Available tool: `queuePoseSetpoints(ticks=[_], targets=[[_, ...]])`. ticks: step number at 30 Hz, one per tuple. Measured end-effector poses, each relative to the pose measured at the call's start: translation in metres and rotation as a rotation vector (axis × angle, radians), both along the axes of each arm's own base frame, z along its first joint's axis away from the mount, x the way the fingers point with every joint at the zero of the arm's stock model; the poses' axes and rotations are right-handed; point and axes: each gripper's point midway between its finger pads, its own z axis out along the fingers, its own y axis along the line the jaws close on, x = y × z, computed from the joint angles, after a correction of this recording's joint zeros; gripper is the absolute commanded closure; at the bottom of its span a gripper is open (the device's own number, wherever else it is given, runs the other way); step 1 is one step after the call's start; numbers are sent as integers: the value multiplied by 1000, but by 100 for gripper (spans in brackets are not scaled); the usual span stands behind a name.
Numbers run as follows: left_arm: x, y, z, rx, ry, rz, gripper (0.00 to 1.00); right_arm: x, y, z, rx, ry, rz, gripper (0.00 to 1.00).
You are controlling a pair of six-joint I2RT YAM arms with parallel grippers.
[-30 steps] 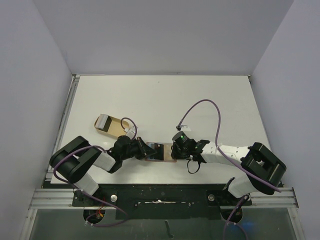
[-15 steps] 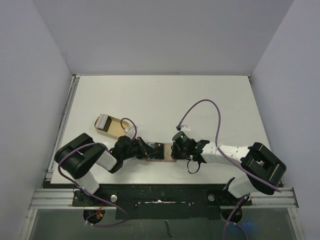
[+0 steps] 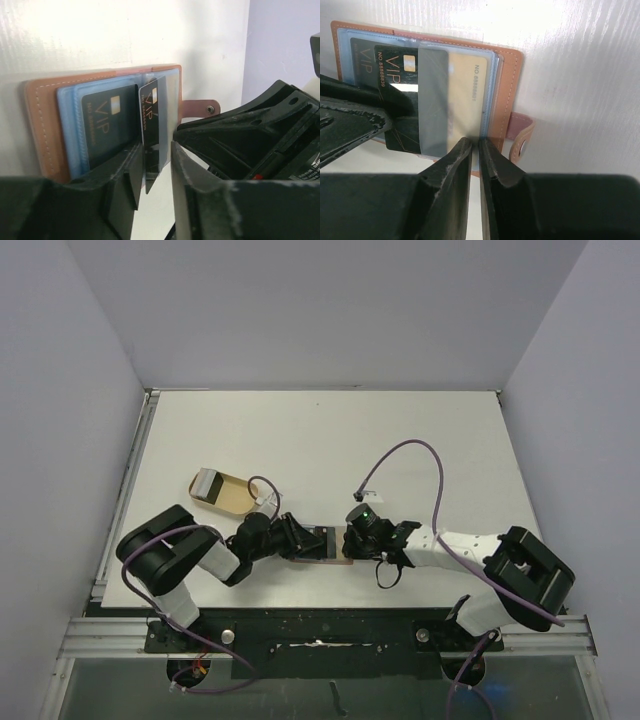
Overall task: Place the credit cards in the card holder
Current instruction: Insert the credit card into the card holder.
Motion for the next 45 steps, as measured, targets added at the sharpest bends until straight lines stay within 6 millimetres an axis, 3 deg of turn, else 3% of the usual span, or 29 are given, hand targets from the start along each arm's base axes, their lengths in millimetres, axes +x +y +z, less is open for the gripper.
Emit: queuePoseSetpoints(ticks=[5,10,16,23,27,37,45], targets=[[6,3,10,64,-30,17,63,-4,-3,4,-3,2,3,74],[13,10,11,152,-46,36,59,-6,-8,21,5,-24,9,68],[18,9,10,199,-53,23,59,5,-12,41,-27,-80,-7,56],[19,5,9,217,-54,7,59,16,-27,36,-107,-93,-18,53],[19,3,8,218,-52,2,59,20,-34,29,-137,-80,-23,57],[18,-11,6,201,-51,-22,60,19,-34,12,-146,-52,-16,82],[15,-20,6,186,-38,-32,61,14,-38,2,-148,-44,-18,89]])
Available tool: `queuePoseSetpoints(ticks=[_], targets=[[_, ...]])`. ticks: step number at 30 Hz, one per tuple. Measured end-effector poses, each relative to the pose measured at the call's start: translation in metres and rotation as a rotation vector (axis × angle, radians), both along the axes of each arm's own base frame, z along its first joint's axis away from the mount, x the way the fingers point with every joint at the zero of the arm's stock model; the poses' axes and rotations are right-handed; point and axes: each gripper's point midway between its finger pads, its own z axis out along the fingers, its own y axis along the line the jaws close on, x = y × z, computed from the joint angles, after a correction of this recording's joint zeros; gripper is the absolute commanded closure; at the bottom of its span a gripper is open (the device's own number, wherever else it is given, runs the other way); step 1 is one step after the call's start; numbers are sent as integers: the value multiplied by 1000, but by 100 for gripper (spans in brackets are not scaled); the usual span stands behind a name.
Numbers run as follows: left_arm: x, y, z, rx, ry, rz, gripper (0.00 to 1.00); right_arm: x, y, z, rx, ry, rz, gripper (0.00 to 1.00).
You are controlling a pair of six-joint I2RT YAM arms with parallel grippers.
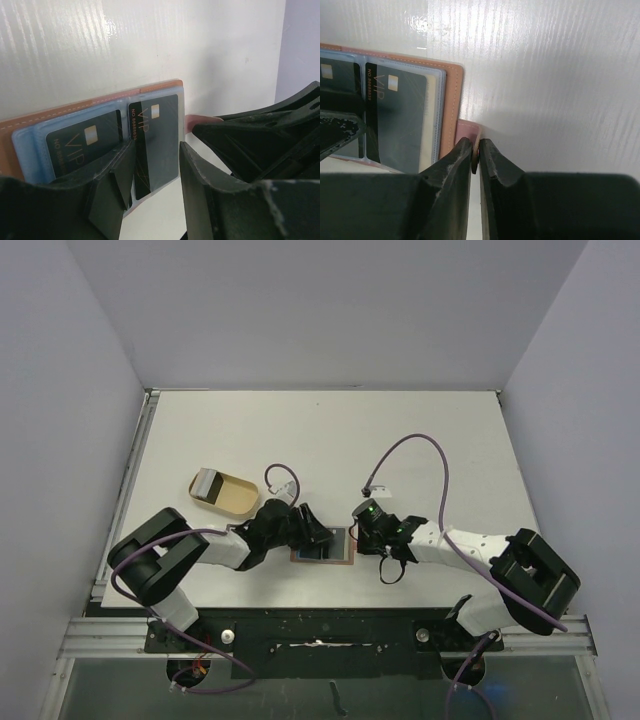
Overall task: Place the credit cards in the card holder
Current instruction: Insert the credit card into the card holder.
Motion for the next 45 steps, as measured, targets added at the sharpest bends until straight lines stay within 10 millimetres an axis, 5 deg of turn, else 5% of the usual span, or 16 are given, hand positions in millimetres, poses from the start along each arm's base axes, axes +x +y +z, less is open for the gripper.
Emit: queuePoseSetpoints(ticks=[24,45], targets=[[-12,-15,13,-58,4,-31,58,-2,0,-4,34,-9,-22,92],[8,79,12,290,-62,136,47,-3,1,-5,42,-10,-19,92]])
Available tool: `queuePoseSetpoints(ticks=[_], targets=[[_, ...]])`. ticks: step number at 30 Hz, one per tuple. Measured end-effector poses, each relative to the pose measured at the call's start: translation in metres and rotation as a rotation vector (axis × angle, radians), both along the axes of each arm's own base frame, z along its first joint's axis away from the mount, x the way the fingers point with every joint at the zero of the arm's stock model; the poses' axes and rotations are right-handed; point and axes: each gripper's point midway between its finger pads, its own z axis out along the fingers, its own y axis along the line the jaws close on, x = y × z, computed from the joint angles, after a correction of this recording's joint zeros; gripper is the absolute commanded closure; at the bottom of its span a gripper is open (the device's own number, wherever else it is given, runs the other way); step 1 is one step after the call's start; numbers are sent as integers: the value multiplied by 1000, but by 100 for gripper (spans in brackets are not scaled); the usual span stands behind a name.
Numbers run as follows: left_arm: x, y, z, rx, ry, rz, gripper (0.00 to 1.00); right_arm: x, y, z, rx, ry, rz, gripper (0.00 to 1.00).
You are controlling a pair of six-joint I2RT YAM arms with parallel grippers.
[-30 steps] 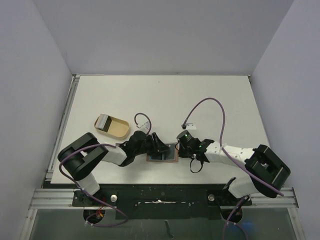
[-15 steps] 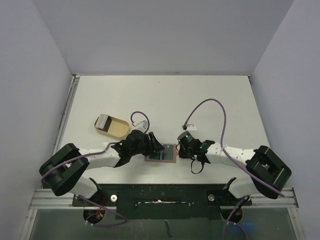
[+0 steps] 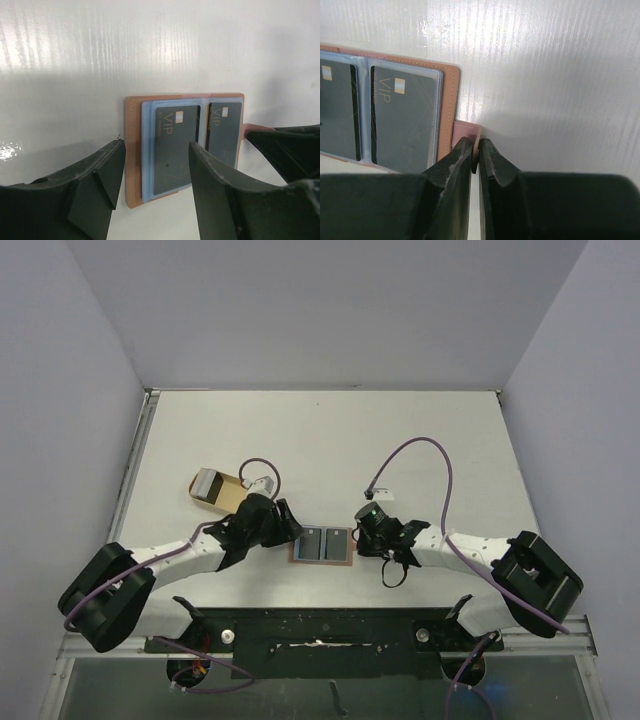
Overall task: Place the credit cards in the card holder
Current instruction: Insert the credit card into the card holder, then close the card holder at the center of the board.
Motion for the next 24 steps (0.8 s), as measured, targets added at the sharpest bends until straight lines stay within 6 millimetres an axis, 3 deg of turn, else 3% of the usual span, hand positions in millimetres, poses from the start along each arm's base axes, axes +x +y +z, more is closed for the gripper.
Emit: queuePoseSetpoints(ticks=[9,24], targets=[[-3,4,-18,25,50,-11,47,0,0,0,1,-1,0,92],[-8,-14,-10,-118,87,-13,47,0,1,0,1,-1,1,92]])
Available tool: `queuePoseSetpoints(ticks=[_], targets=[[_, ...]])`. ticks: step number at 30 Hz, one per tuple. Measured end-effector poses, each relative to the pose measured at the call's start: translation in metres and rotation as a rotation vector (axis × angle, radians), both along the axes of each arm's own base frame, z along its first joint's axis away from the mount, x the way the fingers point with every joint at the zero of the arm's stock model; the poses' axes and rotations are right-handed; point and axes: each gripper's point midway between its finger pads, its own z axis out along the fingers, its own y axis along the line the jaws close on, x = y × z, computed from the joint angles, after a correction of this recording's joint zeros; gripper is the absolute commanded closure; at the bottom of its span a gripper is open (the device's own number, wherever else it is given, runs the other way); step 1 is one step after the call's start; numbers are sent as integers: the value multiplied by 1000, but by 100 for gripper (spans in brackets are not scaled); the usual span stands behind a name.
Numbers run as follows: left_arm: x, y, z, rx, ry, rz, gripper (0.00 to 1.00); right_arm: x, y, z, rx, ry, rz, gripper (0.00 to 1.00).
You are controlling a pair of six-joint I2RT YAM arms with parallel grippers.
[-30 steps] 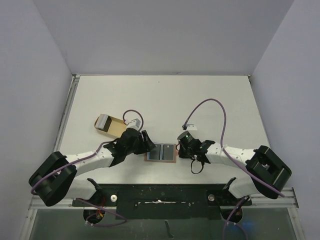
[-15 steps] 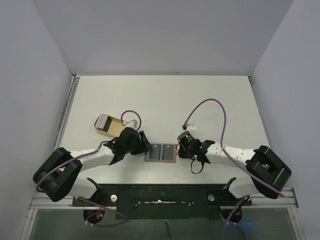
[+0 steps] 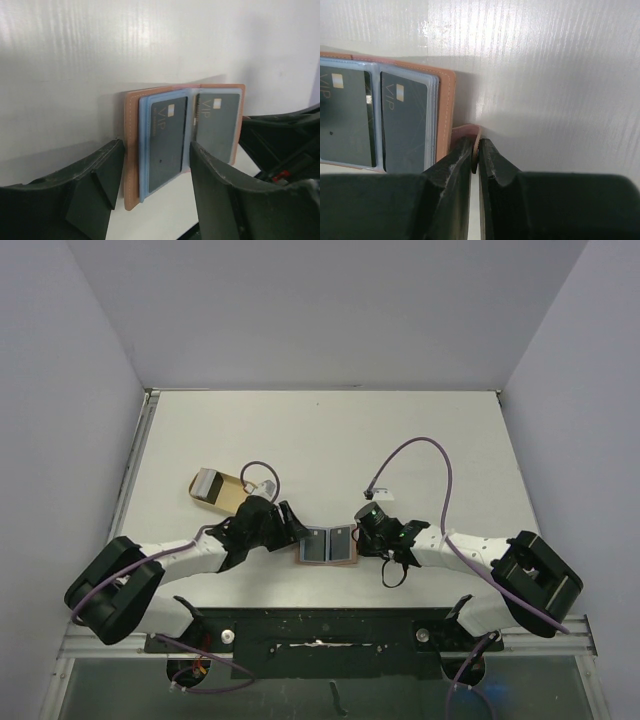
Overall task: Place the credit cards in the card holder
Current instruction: Close the card holder at the center of the board.
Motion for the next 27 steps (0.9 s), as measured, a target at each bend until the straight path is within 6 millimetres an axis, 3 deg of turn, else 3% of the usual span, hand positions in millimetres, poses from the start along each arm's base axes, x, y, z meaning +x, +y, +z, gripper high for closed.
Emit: queuePoseSetpoints(ticks=[9,15,27], targets=[[-2,-31,52,-209,-65,-33,48,0,4,1,13,-5,10,93],[-7,-50,70,-303,-83,-73,50,1,10,4,34,-14,21,93],[-21,-73,44,-311,-25,-147,60,1,15,7,57,-18,29,80]])
